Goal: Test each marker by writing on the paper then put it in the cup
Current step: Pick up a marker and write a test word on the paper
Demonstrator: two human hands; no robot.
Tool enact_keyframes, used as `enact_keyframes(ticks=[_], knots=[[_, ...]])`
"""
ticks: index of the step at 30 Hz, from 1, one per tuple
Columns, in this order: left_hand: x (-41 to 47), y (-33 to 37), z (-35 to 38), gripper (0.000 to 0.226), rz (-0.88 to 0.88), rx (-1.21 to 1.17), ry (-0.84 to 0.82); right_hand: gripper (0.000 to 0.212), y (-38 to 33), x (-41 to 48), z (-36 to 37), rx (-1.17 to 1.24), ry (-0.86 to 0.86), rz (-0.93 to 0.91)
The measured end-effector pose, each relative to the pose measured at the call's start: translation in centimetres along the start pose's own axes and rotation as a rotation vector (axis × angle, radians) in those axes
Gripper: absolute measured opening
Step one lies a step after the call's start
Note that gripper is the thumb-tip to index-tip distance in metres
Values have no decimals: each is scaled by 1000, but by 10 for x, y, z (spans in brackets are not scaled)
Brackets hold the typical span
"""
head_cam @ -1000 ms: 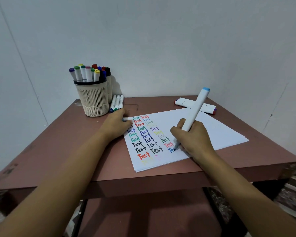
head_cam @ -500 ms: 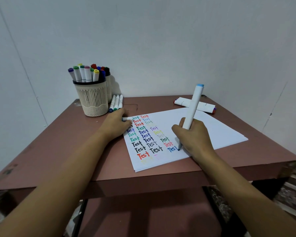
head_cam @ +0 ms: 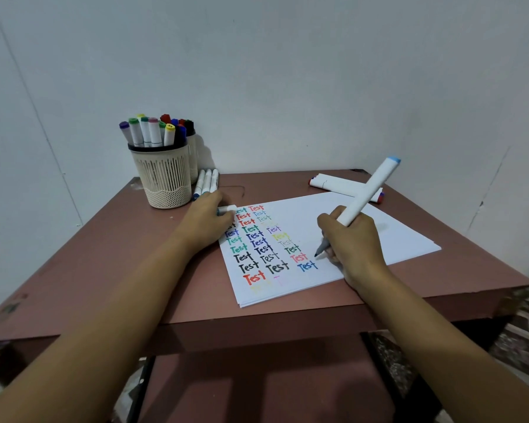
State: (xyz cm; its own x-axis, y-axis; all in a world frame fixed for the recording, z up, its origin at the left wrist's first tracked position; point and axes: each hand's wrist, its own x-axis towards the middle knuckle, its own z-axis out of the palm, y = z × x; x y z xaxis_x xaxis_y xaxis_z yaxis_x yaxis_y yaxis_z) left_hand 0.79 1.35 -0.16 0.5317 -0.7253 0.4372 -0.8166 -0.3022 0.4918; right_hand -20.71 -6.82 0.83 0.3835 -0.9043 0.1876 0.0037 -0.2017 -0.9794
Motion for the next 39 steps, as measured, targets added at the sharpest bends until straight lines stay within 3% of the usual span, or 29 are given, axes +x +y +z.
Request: enact_keyframes(ticks=[6, 9, 18, 32, 39], knots=[[-8, 12, -5, 20, 165, -109, 100, 37, -11, 11, -6, 230, -95, 161], [-9, 16, -6, 21, 232, -114, 114, 24, -24, 21, -2, 355, -157, 170], [-4, 17, -1, 25, 197, -180, 77, 22, -31, 54, 49, 605, -300, 246], [-1, 17, 7, 20, 232, -251, 87, 22, -14, 64, 65, 475, -447, 138], [-3, 20, 2, 23, 238, -272, 108, 16, -9, 68, 64, 356, -486, 203]])
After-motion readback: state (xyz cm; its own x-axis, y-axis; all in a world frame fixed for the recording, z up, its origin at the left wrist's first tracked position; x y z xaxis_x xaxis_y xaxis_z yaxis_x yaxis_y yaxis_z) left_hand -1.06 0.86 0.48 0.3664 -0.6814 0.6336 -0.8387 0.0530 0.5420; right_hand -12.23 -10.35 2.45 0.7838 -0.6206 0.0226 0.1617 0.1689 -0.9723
